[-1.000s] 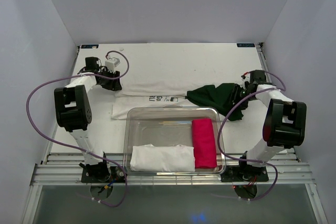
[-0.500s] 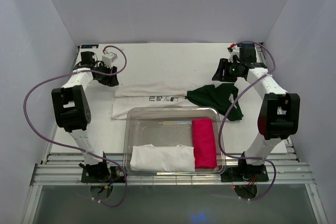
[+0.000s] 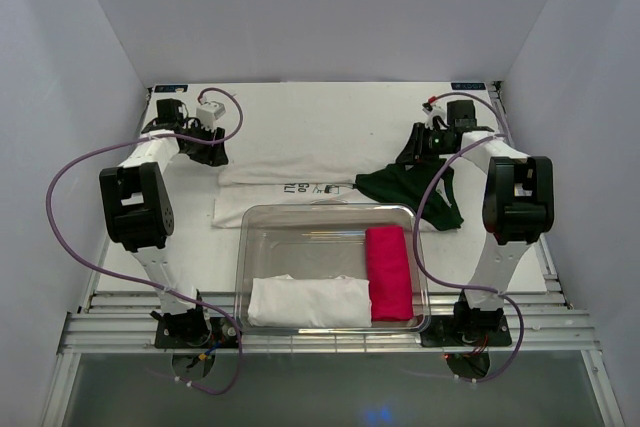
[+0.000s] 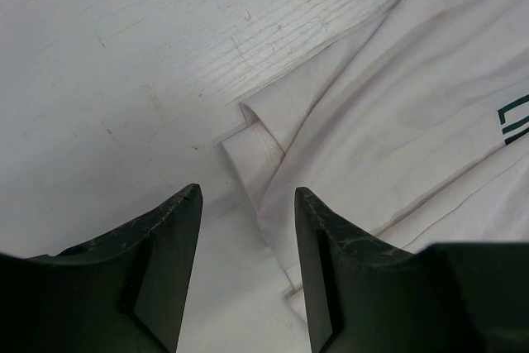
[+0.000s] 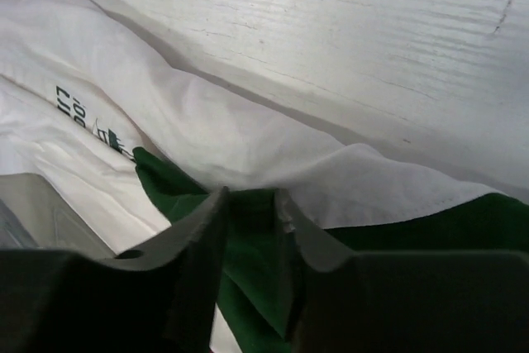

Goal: Roll the t-shirts
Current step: Fold the T-shirt at the center of the board.

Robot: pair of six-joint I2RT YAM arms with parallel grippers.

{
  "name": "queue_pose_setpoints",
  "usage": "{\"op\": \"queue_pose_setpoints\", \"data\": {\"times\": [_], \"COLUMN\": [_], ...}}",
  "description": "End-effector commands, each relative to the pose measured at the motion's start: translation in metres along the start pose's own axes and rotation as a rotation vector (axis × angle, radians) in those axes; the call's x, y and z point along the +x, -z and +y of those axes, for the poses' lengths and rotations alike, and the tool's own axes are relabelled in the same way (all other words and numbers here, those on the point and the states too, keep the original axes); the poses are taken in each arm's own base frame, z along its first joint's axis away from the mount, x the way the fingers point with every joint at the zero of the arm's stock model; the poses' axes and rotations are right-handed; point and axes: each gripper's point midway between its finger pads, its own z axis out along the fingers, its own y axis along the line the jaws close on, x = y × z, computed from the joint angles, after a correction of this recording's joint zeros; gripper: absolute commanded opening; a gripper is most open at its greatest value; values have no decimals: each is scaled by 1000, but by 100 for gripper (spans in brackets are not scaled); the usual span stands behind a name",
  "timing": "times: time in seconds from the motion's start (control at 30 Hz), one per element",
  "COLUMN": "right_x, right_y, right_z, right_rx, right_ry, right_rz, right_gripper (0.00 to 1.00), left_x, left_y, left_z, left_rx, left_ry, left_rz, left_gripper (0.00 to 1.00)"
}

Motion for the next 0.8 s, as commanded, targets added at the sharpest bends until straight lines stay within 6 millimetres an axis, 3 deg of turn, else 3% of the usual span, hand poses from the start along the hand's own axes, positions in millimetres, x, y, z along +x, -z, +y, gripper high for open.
{"op": "queue_pose_setpoints", "data": {"times": [0.0, 0.2, 0.3, 0.37, 0.6, 0.77], "right_x": [3, 17, 19, 24, 81, 90], "right_y": [8, 12, 17, 20, 15, 10], "right_z": [16, 18, 31, 41, 67, 87], "right_rx": [-48, -55, -111, -154, -234, -300], "right_ry": [21, 17, 42, 61, 64, 124], "right_rz": [-27, 1, 4, 21, 184, 242], "right_gripper": [30, 14, 8, 8, 8, 8], "left_x": [-16, -19, -20, -19, -14, -14], "left_y": [13, 11, 11, 11, 10, 8], "left_z": [-5, -3, -3, -3, -4, -4], "left_rx": [-9, -7, -8, -9, -5, 0], "left_ry": [-21, -16, -19, -20, -13, -15], "left_rz": [-40, -44, -45, -41, -33, -33], "left_gripper": [59, 59, 59, 59, 59, 59]}}
